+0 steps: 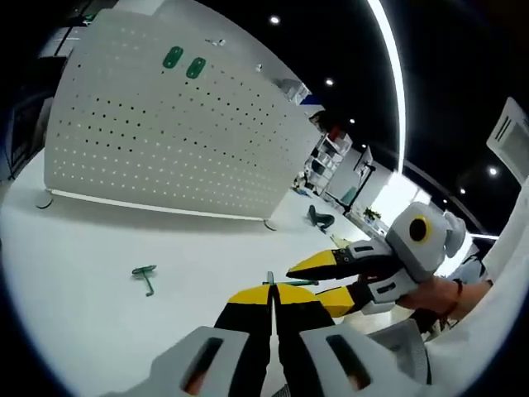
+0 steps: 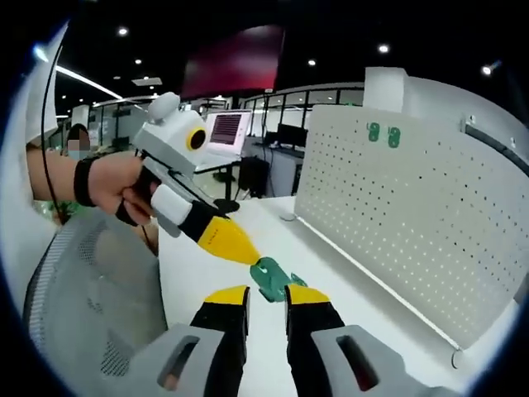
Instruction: Insert the hook assembly into the mounting plate slot until the hook locks in place.
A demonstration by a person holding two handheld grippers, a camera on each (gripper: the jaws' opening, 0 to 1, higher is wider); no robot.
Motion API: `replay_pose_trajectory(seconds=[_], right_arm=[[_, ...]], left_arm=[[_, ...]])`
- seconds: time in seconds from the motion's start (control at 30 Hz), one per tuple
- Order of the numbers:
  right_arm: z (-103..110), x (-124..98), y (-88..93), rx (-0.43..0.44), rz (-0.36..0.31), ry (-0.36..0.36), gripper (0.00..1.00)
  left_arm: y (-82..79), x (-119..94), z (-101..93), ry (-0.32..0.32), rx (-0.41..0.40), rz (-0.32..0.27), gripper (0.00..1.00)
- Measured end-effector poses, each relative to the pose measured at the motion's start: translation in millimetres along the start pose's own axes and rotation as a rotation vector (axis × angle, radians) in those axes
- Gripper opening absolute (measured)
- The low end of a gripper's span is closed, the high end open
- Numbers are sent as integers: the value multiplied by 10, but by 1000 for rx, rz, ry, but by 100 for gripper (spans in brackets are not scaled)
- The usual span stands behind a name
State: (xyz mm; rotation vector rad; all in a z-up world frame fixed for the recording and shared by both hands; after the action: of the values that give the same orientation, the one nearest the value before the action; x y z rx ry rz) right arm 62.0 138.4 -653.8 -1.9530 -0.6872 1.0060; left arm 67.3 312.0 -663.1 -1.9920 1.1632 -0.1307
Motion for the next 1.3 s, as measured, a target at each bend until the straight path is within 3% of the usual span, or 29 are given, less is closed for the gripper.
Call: replay_pose_trajectory(seconds=[0.3, 0.47, 0.63, 1.13, 1.3], right_arm=[[5, 24, -42, -122, 34, -30, 10], [34, 34, -34, -206, 88, -44, 6], [50, 24, -55, -262, 89, -44, 3], [127, 18, -97, -290, 103, -45, 1], [119, 0, -120, -267, 116, -22, 1]], left_arm=[[13, -3, -12, 43, -40, 31, 1], [13, -7, -27, 50, -45, 38, 1], [24, -9, -24, 50, -51, 46, 1], [-1, -55, -32, 66, -36, 45, 1], [7, -83, -70, 82, 147, 28, 2]])
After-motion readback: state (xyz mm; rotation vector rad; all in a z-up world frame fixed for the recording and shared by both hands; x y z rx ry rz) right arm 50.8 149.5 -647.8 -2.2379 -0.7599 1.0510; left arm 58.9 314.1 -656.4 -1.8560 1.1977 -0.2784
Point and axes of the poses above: the point that each gripper's makers call its tool centre point, and the gripper's own axes: x roughly forward along the fingers, z roughly to its left, y roughly out of its underside, the point moved 10 cm from there along -x, roughly backward along the fingers, and after that the axes turned 11 degrees about -x, right-handed, at the moved point
